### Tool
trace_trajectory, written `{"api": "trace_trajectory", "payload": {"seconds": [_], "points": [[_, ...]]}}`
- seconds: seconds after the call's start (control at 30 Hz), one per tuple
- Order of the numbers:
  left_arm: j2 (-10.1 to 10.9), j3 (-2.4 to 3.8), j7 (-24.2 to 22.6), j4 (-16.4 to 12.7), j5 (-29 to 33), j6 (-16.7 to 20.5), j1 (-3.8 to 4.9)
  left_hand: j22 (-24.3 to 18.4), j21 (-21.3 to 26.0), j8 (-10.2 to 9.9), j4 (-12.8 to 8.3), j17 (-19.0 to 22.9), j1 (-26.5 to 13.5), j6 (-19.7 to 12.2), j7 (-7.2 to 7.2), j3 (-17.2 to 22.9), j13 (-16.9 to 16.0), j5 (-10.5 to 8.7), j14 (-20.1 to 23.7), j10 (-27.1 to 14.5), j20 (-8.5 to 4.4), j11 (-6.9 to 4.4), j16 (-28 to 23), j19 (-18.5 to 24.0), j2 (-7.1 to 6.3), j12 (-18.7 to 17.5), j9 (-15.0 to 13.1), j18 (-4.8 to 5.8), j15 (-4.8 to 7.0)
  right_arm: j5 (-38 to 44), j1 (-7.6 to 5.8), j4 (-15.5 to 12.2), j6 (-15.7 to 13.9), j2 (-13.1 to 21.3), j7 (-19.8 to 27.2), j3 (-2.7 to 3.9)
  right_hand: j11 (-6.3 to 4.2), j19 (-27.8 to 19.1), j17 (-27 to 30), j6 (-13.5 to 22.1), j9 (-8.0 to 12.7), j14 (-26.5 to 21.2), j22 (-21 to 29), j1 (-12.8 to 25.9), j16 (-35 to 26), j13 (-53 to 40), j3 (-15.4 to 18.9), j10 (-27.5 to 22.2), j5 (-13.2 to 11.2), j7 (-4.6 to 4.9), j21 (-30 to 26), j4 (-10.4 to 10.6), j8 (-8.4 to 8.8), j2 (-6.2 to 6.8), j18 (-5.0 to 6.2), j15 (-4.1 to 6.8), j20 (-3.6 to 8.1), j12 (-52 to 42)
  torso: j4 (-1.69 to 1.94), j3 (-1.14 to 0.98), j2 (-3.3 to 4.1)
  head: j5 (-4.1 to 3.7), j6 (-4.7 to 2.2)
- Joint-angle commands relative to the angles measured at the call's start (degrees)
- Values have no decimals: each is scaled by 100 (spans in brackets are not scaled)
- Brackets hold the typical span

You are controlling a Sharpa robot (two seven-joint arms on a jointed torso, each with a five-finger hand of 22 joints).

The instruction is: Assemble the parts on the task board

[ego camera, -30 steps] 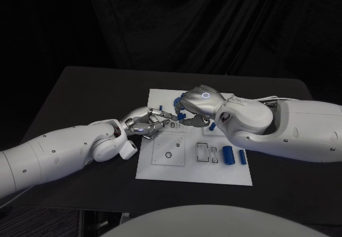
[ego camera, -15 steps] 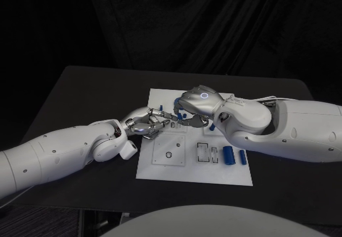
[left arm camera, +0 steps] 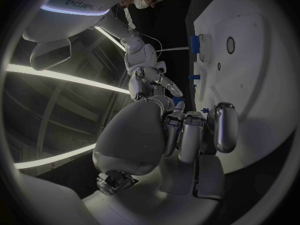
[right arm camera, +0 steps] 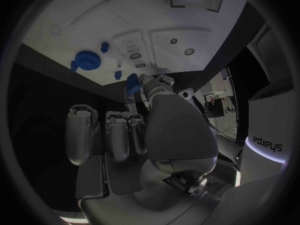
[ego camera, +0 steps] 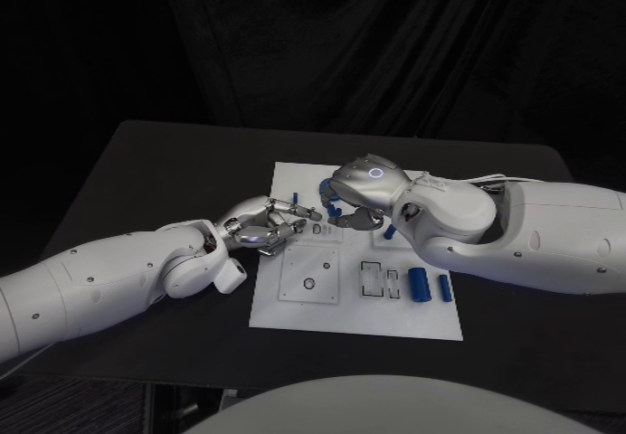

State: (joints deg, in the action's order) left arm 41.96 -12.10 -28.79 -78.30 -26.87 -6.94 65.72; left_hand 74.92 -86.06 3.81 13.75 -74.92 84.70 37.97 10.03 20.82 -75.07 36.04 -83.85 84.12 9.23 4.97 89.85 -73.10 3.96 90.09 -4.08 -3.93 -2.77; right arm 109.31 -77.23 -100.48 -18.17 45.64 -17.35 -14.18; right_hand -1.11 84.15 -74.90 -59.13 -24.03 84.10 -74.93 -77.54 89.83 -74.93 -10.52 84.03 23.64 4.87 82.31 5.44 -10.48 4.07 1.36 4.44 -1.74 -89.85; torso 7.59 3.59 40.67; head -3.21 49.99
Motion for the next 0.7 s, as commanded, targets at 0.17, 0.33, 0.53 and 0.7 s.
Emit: {"api": "trace_trajectory", "payload": {"seconds": [0.17,0.33,0.53,0.7], "points": [[208,4,-69,-178,15,225,-8,302,44,30,2,-1508,-25,110,-4,17,-1493,-13,-615,588,-1,33,15,70,-9,-9,-17,33,-23,-479,73,294,4,-84,156,3,65,194,-1510,-181,-748,590,-1245,-47,17,-1507,-57,597,7,-136,-43,-10,-25,-33,58,-56,-57,-15,8,-2,4,33,1],[316,4,-70,-259,15,293,-8,301,47,38,3,-1508,-29,142,-1,15,-1493,-13,-615,588,1,36,15,74,-13,-9,-22,33,-25,-996,107,528,35,-162,242,3,68,180,-1510,-181,-754,590,-1236,-49,17,-1507,-61,597,0,-134,-71,-9,-25,-37,65,-59,-61,-15,8,-1,4,31,1],[379,3,-80,-308,15,337,-7,303,48,45,3,-1508,-31,174,1,13,-1493,-13,-615,588,3,37,15,72,-17,-9,-27,33,-27,-1190,172,718,195,-236,285,3,72,172,-1510,-180,-765,590,-1232,-54,17,-1507,-67,597,-19,-130,-85,-9,-25,-43,68,-65,-67,-15,28,-3,7,13,1],[396,3,-89,-328,15,353,-7,303,48,45,3,-1508,-31,174,1,13,-1493,-13,-615,588,3,37,15,72,-17,-9,-27,33,-27,-1236,261,817,245,-290,336,3,77,169,-1510,-176,-777,590,-1231,-52,17,-1507,-69,597,-48,-126,-89,-5,-23,-46,69,-70,-74,-15,17,3,2,43,1]]}}
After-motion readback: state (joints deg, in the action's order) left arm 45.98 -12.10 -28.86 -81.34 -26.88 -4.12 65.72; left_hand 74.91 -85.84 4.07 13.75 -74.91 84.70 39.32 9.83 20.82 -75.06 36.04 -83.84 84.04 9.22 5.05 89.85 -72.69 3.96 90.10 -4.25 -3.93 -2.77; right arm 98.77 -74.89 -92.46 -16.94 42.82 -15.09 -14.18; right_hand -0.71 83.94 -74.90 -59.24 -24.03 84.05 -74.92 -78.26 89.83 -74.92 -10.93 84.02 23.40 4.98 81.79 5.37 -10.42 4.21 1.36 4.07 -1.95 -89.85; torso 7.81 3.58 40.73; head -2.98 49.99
